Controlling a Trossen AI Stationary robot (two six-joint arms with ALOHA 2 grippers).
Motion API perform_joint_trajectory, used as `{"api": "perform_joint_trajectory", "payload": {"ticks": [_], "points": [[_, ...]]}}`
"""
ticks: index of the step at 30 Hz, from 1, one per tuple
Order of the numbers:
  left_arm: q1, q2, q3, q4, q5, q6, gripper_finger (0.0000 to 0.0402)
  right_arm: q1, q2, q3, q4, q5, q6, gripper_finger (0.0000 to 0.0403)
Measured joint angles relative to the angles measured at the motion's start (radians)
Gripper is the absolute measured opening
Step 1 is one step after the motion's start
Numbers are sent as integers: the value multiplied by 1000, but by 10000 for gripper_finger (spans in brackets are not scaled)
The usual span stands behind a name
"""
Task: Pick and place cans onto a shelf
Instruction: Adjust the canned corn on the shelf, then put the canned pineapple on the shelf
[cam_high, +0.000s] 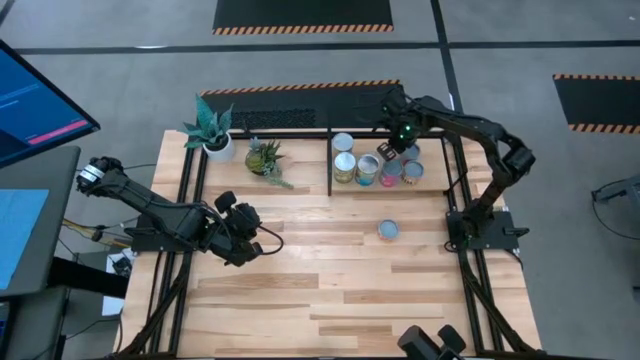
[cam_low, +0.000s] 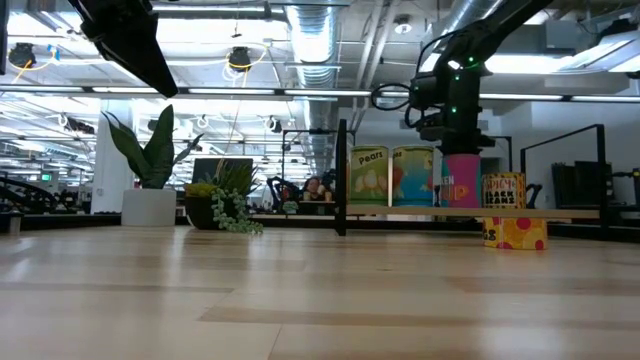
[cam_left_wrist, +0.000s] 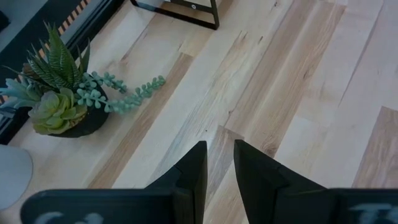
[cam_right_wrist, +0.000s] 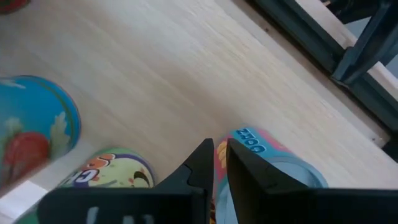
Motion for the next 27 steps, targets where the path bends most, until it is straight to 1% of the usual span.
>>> {"api": "perform_joint_trajectory", "payload": {"ticks": [8, 12, 16, 18, 21, 24, 27], "points": [[0, 0, 0, 0, -1, 0, 70, 16, -31, 19, 41, 11, -12, 67], [0, 0, 0, 0, -2, 0, 70, 51, -85, 46, 34, 8, -76, 67], [0, 0, 0, 0, -2, -13, 70, 109, -201, 60, -5, -78, -133, 67], [0, 0, 0, 0, -2, -22, 70, 159, -269, 60, -54, -141, -123, 67], [0, 0, 0, 0, -2, -35, 70, 266, -370, 60, -138, -206, -51, 67], [0, 0, 0, 0, -2, -35, 70, 402, -449, 60, -177, -209, 24, 67], [0, 0, 0, 0, -2, -35, 70, 559, -505, 60, -180, -195, 121, 67]]}}
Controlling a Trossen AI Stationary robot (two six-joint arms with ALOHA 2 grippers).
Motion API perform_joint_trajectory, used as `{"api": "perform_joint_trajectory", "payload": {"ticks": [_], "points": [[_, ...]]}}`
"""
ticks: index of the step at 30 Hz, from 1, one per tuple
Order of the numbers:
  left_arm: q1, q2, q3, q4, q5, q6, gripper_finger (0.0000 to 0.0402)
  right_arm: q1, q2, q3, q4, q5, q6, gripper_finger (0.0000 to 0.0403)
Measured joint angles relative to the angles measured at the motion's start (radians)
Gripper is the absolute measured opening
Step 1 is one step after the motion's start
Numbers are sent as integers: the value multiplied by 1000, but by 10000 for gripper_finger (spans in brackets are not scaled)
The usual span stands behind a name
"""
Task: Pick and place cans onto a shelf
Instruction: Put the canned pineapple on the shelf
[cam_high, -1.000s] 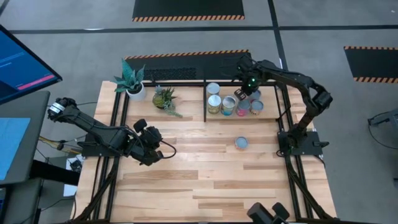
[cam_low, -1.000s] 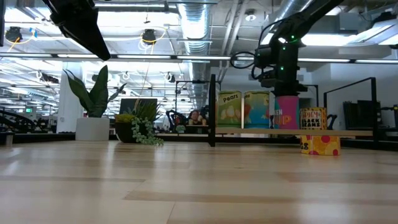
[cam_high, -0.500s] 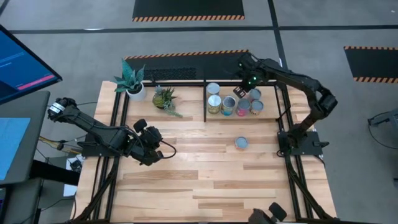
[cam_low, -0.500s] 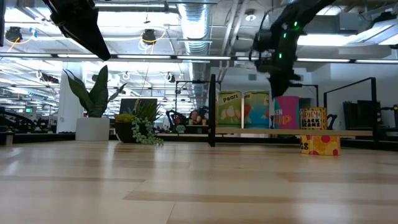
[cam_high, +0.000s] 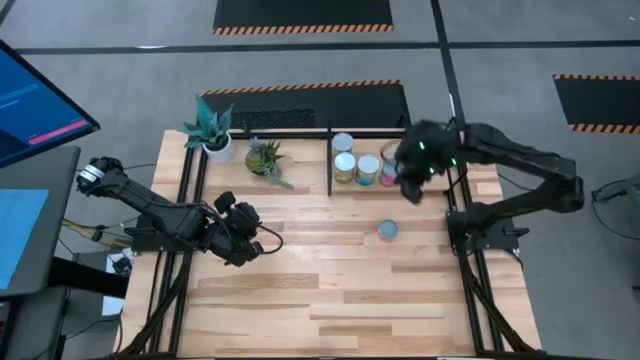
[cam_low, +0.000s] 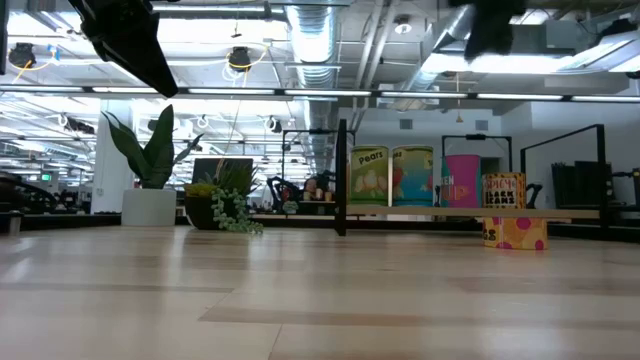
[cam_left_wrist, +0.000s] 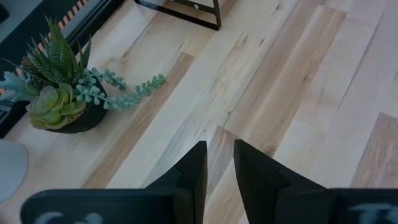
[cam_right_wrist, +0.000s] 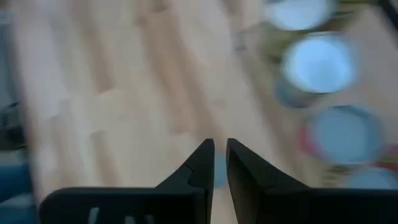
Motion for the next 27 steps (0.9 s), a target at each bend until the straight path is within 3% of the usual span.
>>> {"api": "perform_joint_trajectory", "payload": {"ticks": [5, 10, 14, 16, 21, 27], "points": [[0, 0, 0, 0, 0, 0, 70, 264, -25, 0, -2, 60, 147, 67], [0, 0, 0, 22, 0, -1, 70, 498, 1, -43, -4, 259, 276, 67], [0, 0, 0, 74, 9, 0, 70, 622, 35, -163, -3, 478, 451, 67], [0, 0, 0, 83, 29, 2, 70, 641, 56, -248, 6, 493, 531, 67], [0, 0, 0, 88, 34, -7, 70, 596, 109, -425, 85, 354, 606, 67], [0, 0, 0, 89, 33, -1, 70, 520, 157, -467, 326, 306, 461, 67]]}}
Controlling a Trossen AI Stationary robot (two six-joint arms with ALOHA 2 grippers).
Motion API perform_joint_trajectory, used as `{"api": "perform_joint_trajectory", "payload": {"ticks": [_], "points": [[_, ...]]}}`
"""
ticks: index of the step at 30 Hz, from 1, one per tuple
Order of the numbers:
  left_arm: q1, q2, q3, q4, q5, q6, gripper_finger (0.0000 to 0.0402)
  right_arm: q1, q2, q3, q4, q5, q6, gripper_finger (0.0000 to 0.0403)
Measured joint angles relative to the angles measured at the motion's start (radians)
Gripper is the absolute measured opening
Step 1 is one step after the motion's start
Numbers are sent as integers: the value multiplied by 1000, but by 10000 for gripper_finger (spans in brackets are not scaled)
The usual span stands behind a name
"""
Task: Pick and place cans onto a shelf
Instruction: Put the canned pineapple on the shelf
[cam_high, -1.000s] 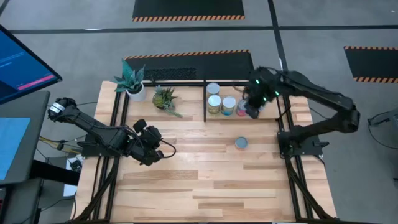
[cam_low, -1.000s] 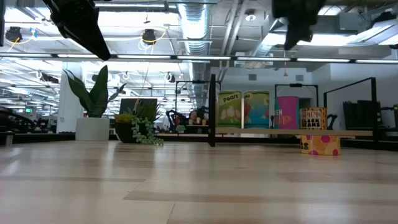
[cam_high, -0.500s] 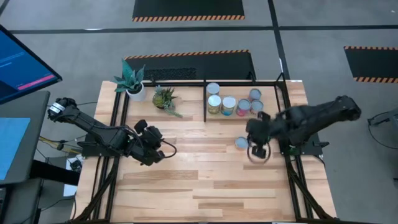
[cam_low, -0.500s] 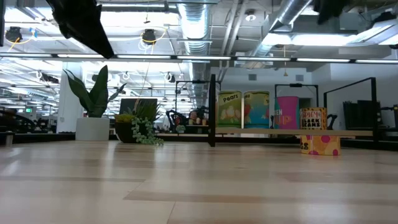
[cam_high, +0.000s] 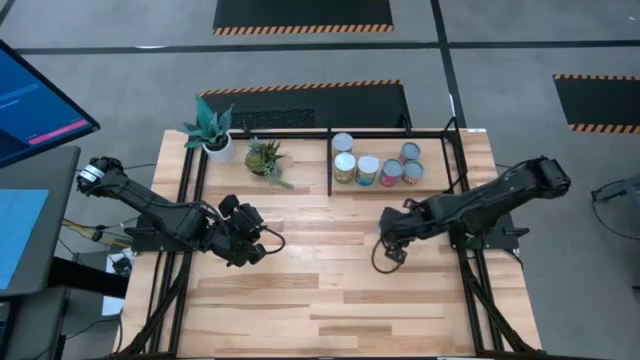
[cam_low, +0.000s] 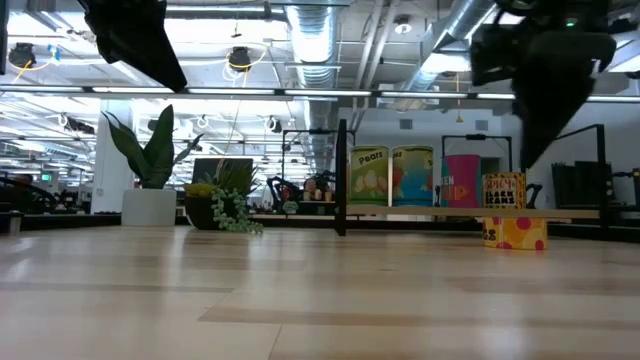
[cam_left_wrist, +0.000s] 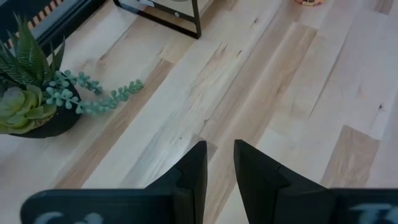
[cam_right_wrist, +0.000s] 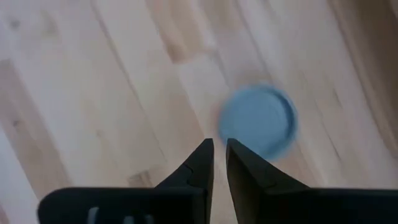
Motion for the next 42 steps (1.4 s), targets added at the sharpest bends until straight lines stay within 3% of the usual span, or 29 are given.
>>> {"api": "perform_joint_trajectory", "payload": {"ticks": [6, 15, 20, 31, 36, 42], "points": [[0, 0, 0, 0, -1, 0, 70, -41, 78, 0, 102, -67, -255, 88], [0, 0, 0, 0, -1, 3, 70, -59, 223, -2, 85, -85, -300, 191], [0, 0, 0, -1, -2, 3, 70, -59, 238, -1, 79, -84, -270, 223], [0, 0, 0, 0, -3, 46, 70, -81, 240, 0, 75, 6, -175, 217], [0, 0, 0, -1, -3, 46, 70, -114, 304, 6, 78, -50, -129, 211], [0, 0, 0, -1, -2, 48, 70, -113, 344, 9, 74, -34, -48, 209]]}}
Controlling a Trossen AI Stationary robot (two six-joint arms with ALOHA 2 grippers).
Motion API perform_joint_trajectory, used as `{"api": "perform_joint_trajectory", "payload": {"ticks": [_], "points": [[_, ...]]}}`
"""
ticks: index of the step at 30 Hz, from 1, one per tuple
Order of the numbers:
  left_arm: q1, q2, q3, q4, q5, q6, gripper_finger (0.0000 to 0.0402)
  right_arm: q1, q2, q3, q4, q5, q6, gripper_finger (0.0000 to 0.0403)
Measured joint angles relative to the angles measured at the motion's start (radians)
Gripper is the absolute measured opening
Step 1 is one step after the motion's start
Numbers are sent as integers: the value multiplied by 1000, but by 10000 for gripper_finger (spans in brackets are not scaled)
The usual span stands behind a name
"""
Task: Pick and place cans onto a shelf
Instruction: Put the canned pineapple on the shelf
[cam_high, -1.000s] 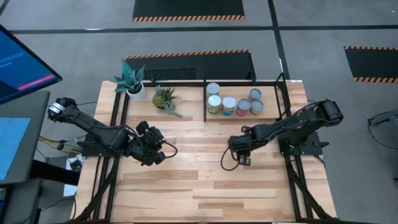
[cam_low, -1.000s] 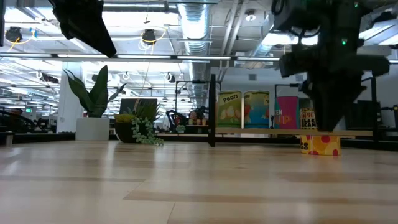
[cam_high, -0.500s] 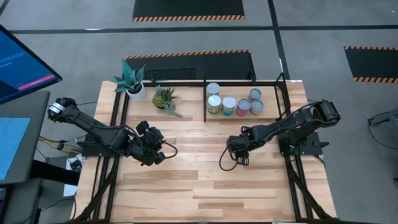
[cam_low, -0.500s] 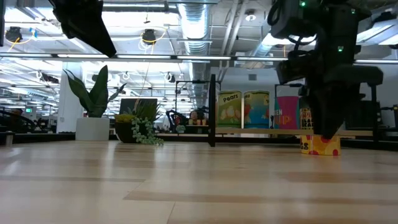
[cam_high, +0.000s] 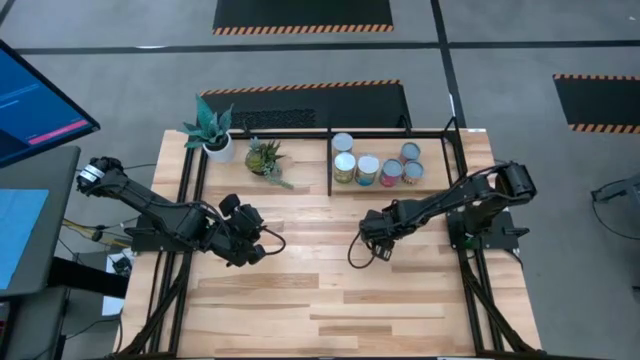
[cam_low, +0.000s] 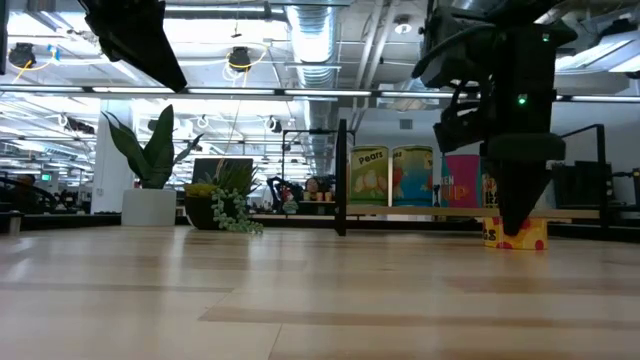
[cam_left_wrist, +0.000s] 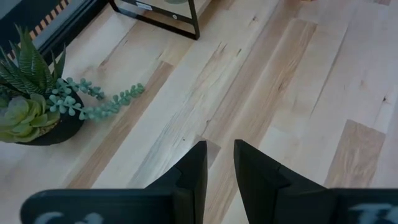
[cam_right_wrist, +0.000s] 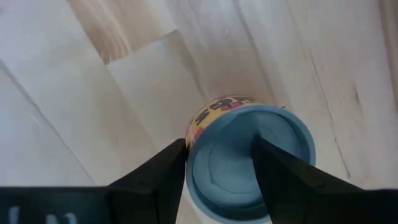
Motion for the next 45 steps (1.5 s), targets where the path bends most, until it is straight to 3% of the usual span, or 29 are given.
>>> {"api": "perform_joint_trajectory", "payload": {"ticks": [7, 20, 25, 31, 38, 43, 45], "points": [[0, 0, 0, 0, 0, 0, 70, 16, -3, -6, 6, 68, 137, 169], [0, 0, 0, 0, 0, 0, 70, 69, -4, -6, 8, 106, 177, 20], [0, 0, 0, 0, 0, 0, 70, 101, -29, 7, -11, 115, 167, 10], [0, 0, 0, 0, 0, 0, 70, 173, -129, 141, -223, 109, 142, 5], [0, 0, 0, 1, 0, 0, 70, 254, -263, 282, -580, 192, 157, 4], [0, 0, 0, 3, 0, 0, 70, 243, -376, 302, -805, 259, 270, 5], [0, 0, 0, 4, -1, 0, 70, 212, -427, 300, -817, 285, 300, 5]]}}
